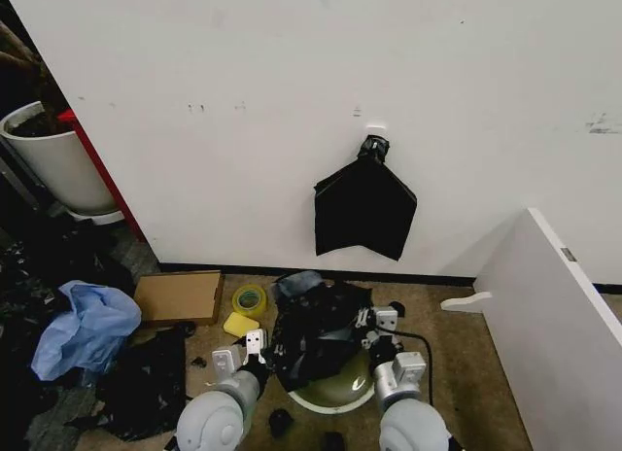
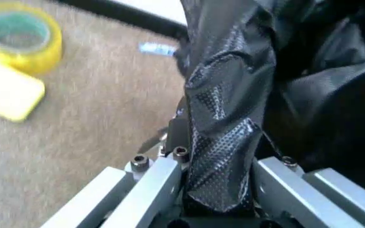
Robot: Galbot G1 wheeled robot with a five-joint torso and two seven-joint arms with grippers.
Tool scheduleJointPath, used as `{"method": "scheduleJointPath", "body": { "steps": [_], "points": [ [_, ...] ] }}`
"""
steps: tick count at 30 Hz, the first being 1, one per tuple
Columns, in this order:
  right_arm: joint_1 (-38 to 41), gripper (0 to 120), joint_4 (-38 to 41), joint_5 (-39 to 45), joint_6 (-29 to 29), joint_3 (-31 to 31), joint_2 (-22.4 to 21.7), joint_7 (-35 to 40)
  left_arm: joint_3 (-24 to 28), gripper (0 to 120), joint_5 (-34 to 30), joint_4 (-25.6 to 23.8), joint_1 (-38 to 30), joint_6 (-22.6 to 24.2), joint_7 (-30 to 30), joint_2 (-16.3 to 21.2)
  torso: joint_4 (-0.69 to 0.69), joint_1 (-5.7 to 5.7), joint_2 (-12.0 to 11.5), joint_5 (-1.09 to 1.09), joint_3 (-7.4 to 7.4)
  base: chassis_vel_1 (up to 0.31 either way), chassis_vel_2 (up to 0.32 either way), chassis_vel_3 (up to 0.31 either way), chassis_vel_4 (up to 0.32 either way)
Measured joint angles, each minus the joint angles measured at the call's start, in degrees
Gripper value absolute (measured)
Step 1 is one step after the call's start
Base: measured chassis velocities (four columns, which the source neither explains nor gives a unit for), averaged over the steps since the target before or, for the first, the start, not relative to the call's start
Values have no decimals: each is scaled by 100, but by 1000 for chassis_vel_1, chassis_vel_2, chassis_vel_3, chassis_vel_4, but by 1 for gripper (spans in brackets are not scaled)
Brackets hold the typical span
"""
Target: Place the garbage bag over the trash bin.
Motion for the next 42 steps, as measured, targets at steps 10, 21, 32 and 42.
{"method": "scheduleJointPath", "body": {
  "steps": [10, 21, 32, 42],
  "points": [
    [-196, 0, 429, 453, -44, 605, -153, -27, -474, 1, 89, 111, -49, -323, 449, 6, 1, 0, 0, -1, 0, 0, 0, 0, 0],
    [-506, 0, 476, 783, -229, 497, -143, -107, -1191, 1, -612, -107, -231, -288, 551, -141, -1, 0, 0, -1, 0, 0, 0, 0, 0],
    [-577, 17, 364, 1489, -268, 243, 24, -373, -1730, 1, -1303, -126, -610, -72, 321, -260, 0, 0, 0, -1, 0, 0, 0, 0, 0],
    [-769, 50, 393, -804, 588, 146, -147, -463, -1566, 1, -1136, 188, -809, -178, 302, -352, 0, 0, 0, 0, 0, 0, 0, 0, 0]
  ]
}}
